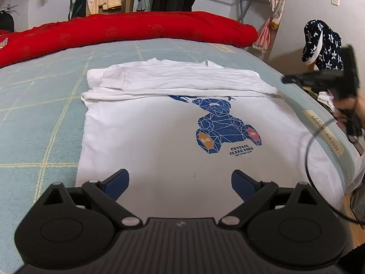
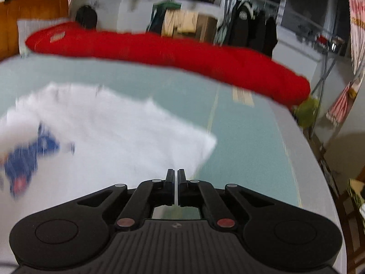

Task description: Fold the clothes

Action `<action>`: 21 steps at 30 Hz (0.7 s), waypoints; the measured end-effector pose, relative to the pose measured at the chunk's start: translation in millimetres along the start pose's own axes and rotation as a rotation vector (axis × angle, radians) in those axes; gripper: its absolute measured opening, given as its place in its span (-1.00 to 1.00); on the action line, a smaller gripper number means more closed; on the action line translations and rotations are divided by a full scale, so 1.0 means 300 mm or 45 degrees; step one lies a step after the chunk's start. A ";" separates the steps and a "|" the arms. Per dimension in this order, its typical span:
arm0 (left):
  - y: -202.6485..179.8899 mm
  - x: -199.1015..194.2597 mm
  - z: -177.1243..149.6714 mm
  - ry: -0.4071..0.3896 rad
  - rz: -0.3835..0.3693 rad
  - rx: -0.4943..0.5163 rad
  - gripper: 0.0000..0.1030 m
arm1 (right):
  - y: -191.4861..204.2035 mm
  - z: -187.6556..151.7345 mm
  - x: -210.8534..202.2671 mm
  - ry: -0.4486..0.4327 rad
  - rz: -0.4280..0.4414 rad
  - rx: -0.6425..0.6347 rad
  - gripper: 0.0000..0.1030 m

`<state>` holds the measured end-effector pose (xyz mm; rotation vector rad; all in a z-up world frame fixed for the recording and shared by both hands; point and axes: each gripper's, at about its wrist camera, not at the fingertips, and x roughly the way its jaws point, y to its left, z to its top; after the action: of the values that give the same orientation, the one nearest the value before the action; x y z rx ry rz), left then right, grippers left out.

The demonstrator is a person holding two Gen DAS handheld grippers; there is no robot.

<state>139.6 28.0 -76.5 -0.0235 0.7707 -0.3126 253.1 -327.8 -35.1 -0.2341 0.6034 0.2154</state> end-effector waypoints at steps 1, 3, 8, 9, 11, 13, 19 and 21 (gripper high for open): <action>0.000 -0.004 0.000 -0.003 0.002 -0.002 0.86 | 0.011 0.017 0.031 0.006 -0.005 -0.006 -0.96; 0.003 -0.014 -0.003 -0.007 0.001 -0.003 0.86 | 0.025 0.020 0.099 0.056 0.004 0.021 -0.96; 0.038 -0.017 -0.008 0.000 0.017 -0.010 0.86 | 0.045 -0.080 0.120 0.146 0.013 0.123 -0.93; 0.042 -0.015 -0.006 -0.003 0.020 -0.006 0.86 | 0.042 -0.083 0.105 0.142 0.023 0.149 -0.89; 0.050 -0.010 -0.002 -0.009 0.028 0.002 0.86 | 0.037 -0.064 0.075 0.134 0.036 0.176 -0.82; 0.053 -0.010 0.009 -0.020 0.037 0.004 0.86 | 0.038 -0.015 0.058 0.085 0.051 0.180 -0.79; 0.079 -0.023 0.014 -0.014 0.060 0.006 0.86 | 0.070 0.084 0.164 0.059 0.096 0.229 -0.41; 0.087 -0.028 0.015 -0.012 0.068 0.006 0.86 | 0.082 0.057 0.224 0.147 0.089 0.263 -0.32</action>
<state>144.2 54.9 -71.0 0.0003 0.7602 -0.2633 309.5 -290.9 -64.4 -0.0258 0.7436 0.2062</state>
